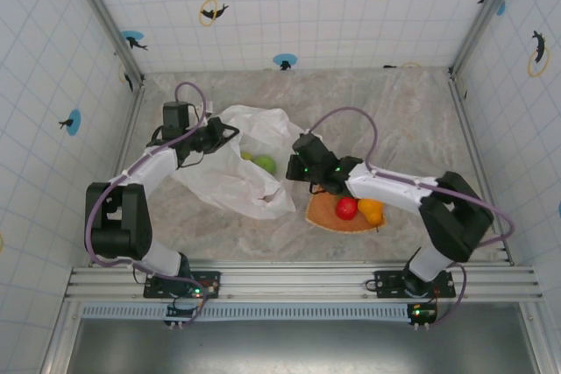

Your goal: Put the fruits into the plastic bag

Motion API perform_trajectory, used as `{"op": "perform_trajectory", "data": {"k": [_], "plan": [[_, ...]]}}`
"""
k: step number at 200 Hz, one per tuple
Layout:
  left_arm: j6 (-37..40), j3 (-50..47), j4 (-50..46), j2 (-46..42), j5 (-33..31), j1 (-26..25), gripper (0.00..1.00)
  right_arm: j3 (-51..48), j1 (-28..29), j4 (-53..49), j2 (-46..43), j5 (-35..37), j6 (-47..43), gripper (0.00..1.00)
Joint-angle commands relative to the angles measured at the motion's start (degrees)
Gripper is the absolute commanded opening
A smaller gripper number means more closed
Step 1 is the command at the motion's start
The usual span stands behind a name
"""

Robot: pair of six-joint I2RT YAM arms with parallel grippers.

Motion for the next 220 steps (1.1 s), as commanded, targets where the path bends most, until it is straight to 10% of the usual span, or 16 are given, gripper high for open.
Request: {"op": "perform_trajectory", "data": {"k": [1, 67, 165, 220], "plan": [[-1.4, 4.8, -2.3, -1.7, 1.0, 0.3, 0.00, 1.1, 1.1, 2.7, -4.4, -0.5, 1.4, 0.00], [-3.1, 15.6, -9.0, -2.2, 0.4, 0.6, 0.00, 10.9, 3.3, -0.7, -8.5, -0.5, -2.1, 0.00], [14.1, 41.4, -38.9, 2.8, -14.2, 1.6, 0.00, 9.4, 5.0, 0.6, -10.2, -0.5, -2.2, 0.00], [13.2, 30.1, -32.8, 0.9, -9.1, 1.5, 0.00, 2.6, 3.3, -3.3, -11.1, 3.3, -5.0, 0.00]]}}
